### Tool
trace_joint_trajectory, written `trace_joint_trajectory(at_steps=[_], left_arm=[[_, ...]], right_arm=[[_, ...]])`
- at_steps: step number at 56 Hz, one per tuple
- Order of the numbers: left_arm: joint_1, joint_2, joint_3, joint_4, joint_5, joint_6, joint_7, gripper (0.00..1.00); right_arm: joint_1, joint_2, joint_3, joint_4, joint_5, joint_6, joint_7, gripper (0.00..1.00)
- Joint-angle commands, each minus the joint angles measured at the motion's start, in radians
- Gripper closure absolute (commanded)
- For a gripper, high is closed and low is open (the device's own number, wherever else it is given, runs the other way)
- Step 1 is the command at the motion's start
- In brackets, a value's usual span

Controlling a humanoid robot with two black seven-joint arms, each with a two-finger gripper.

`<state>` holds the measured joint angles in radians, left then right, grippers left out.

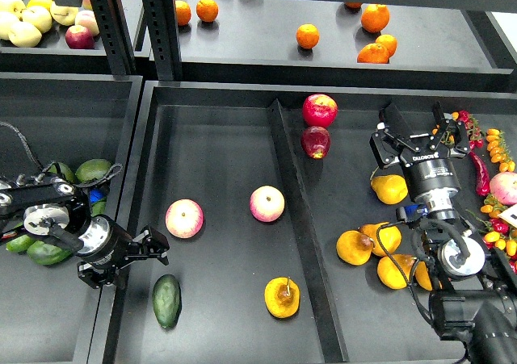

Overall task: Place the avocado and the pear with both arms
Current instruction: 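Move the left gripper toward the dark green avocado in the middle bin, then lower the left gripper onto the avocado and close it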

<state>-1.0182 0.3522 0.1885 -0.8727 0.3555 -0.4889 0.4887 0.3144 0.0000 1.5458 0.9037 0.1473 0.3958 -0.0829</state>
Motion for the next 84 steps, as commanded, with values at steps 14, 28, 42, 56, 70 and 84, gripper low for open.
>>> trace_joint_trajectory(at_steps=[14, 28, 42, 56, 70, 84], left_arm=[[0.046, -0.087, -0.001, 0.121, 0.066, 0.000, 0.000, 0.00], [0.061, -0.124, 0.000, 0.162, 0.065, 0.000, 0.000, 0.00], [0.036, -0.139, -0.001, 0.155, 0.057, 0.000, 0.000, 0.00], [-0.030, -0.128, 0.006, 0.124, 0.051, 0.000, 0.000, 0.00], [-0.053, -0.128, 0.019, 0.104, 0.017, 0.000, 0.000, 0.00], [-0.048, -0.136, 0.020, 0.086, -0.012, 0.000, 0.000, 0.00]], right_arm=[[-0.005, 0.000, 0.000, -0.002, 0.001, 0.008, 0.000, 0.00], [-0.005, 0.000, 0.000, 0.000, 0.001, 0.008, 0.000, 0.00], [-0.005, 0.000, 0.000, 0.003, 0.001, 0.008, 0.000, 0.00], [-0.006, 0.000, -0.001, 0.001, 0.001, 0.008, -0.002, 0.00], [-0.008, 0.000, -0.003, -0.002, 0.003, 0.008, -0.002, 0.00], [-0.011, 0.000, -0.001, -0.002, 0.005, 0.008, -0.002, 0.00]])
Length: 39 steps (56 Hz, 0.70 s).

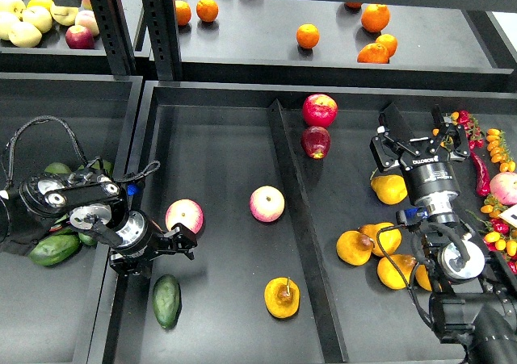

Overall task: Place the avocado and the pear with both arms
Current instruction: 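Lower the left gripper onto the avocado and close it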

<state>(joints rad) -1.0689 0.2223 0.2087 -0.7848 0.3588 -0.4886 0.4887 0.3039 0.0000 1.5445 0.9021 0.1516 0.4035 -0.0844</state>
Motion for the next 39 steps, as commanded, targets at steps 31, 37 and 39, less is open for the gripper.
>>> trace_joint_trajectory(at_steps=[31, 37, 39], left_arm=[[0.030, -0.014, 0.035, 0.001, -0.020, 0.000, 0.000, 0.00], [0.040, -0.038, 0.035, 0.009, -0.037, 0.000, 0.000, 0.00], [0.041, -0.046, 0.035, 0.012, -0.041, 0.000, 0.000, 0.00]], right_arm=[[0.000, 0.000, 0.002, -0.008, 0.002, 0.001, 0.000, 0.00], [0.000, 0.000, 0.002, -0.014, 0.002, 0.001, 0.000, 0.00], [0.000, 0.000, 0.002, -0.015, 0.003, 0.001, 0.000, 0.00]])
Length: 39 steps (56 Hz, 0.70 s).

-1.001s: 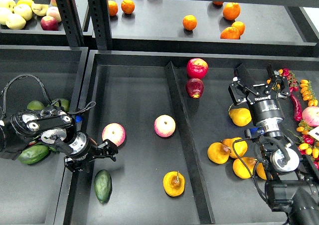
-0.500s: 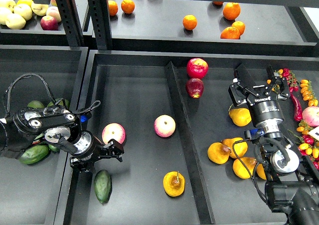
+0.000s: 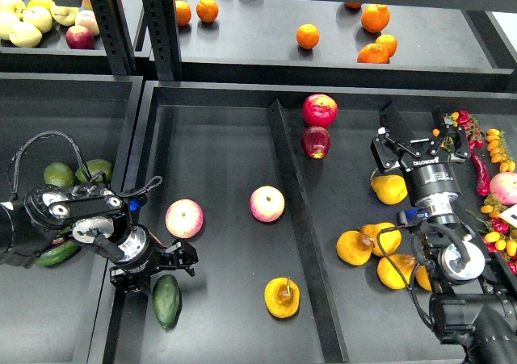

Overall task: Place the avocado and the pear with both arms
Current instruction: 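Lower the left gripper onto the avocado and close it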

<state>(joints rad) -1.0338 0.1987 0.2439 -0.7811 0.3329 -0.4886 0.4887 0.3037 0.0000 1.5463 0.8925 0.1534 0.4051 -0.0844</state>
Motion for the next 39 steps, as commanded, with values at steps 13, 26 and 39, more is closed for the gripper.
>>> trace_joint_trajectory(at_steps=[13, 26, 39], left_arm=[[0.034, -0.050, 0.000, 0.019, -0.034, 0.000, 0.000, 0.00], [0.046, -0.050, 0.000, 0.036, -0.031, 0.000, 0.000, 0.00], [0.058, -0.062, 0.003, 0.052, -0.026, 0.000, 0.000, 0.00]], right_arm=[[0.000, 0.000, 0.000, -0.006, 0.002, 0.000, 0.000, 0.00], [0.000, 0.000, 0.000, -0.006, 0.000, 0.006, 0.002, 0.00], [0.000, 0.000, 0.000, -0.007, 0.002, 0.006, 0.002, 0.00]])
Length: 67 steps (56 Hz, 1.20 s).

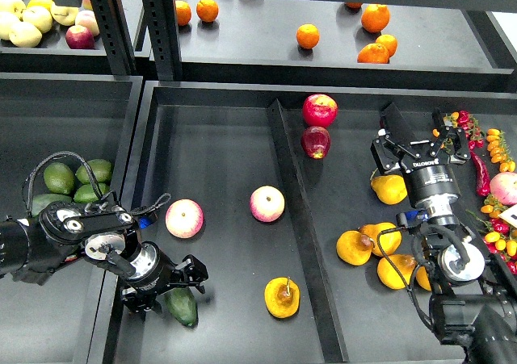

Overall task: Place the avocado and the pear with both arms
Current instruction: 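Lower the left gripper onto the avocado and close it, then lift the avocado and carry it toward the avocado bin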

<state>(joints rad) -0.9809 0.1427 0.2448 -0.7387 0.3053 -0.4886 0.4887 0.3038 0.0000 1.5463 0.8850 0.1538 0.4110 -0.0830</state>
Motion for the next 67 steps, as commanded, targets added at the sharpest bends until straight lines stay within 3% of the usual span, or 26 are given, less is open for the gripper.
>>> trace_joint_trajectory(at_steps=[1, 26, 52, 67], left_arm=[[0.005, -0.006, 0.002, 0.012, 0.003, 0.000, 0.000, 0.00], [0.034, -0.025, 0.002, 0.042, 0.006, 0.000, 0.000, 0.04], [0.051, -0.046, -0.021, 0.096, 0.043, 0.000, 0.000, 0.51], [0.061, -0.052, -0.090, 0.104, 0.112, 0.000, 0.000, 0.60]], right_arm=[[0.000, 0.000, 0.000, 0.000, 0.000, 0.000, 0.000, 0.00], [0.000, 0.000, 0.000, 0.000, 0.000, 0.002, 0.000, 0.00], [-0.002, 0.000, 0.012, -0.008, 0.000, 0.025, 0.000, 0.00], [-0.002, 0.000, 0.012, -0.020, 0.000, 0.041, 0.000, 0.00]])
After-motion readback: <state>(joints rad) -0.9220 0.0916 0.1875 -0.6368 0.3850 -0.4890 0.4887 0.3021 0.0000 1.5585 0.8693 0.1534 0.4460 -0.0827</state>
